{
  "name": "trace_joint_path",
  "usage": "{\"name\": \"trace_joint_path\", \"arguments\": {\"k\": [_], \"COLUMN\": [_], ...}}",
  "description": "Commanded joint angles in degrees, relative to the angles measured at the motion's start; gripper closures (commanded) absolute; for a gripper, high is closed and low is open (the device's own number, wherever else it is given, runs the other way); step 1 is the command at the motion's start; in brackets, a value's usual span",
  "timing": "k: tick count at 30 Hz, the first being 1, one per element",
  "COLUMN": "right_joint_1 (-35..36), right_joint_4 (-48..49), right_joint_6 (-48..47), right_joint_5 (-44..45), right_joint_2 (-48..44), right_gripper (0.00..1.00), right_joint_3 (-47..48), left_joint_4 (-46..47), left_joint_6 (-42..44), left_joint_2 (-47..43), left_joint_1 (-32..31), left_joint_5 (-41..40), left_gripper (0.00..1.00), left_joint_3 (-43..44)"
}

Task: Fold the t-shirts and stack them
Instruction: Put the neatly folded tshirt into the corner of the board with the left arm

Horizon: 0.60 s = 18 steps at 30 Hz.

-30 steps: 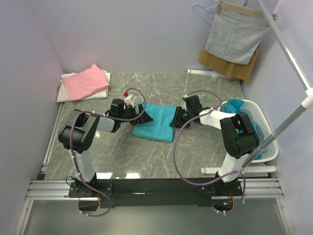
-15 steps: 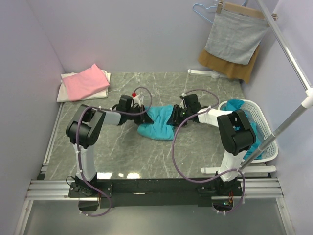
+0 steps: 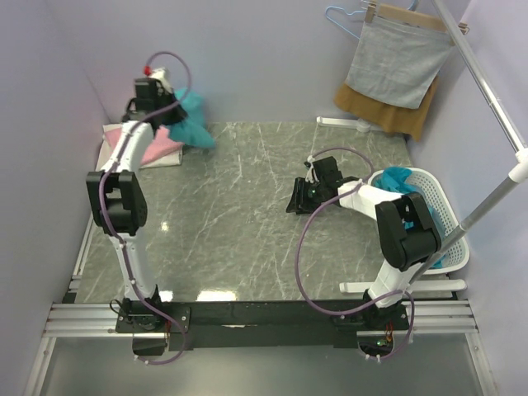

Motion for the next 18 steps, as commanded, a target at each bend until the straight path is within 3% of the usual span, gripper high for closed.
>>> {"name": "trace_joint_path", "arguments": {"k": [1,5,10,11,12,13,14,18], "right_joint_1": [-0.01,0.07,-0.01,-0.01,0.07,-0.01,-0.01,-0.01], "right_joint_4": [-1.33,-0.98,-1.24,-1.5,-1.85,-1.85,-1.85,-2.38], "right_joint_6": [-1.88,-1.71,-1.79,-1.88,-1.97,-1.88,-1.88,-1.27], "right_joint_5": [-1.08,-2.22,-2.31,-2.14,-1.7,-1.26,-0.82,3.92], "right_joint_2": [1.45,3.57,4.27,4.18,3.75,3.48,3.13,-1.16], "right_gripper": [0.52,0.52,0.52,0.52,0.52,0.52,0.52,0.52], "right_joint_3": [3.26,3.87,3.87,4.05,4.05,3.96,3.53,2.73], "left_joint_4": [-8.12,-10.33,-4.81,-4.01,-3.04,-1.47,-0.41,3.2], "left_joint_6": [6.34,7.23,2.66,2.22,1.44,1.08,0.82,-3.03], "left_joint_2": [7.51,13.15,13.34,12.81,11.16,10.27,9.3,1.5], "left_joint_1": [7.32,12.86,19.81,20.42,21.47,21.83,22.18,22.19], "left_joint_5": [-2.16,-2.68,-1.98,-2.59,-5.55,-6.37,-6.63,-1.47], "left_gripper": [0.99,0.99,0.98,0.88,0.35,0.06,0.01,0.0], "left_joint_3": [11.13,16.35,7.07,5.47,3.63,0.3,-1.04,-5.44]}}
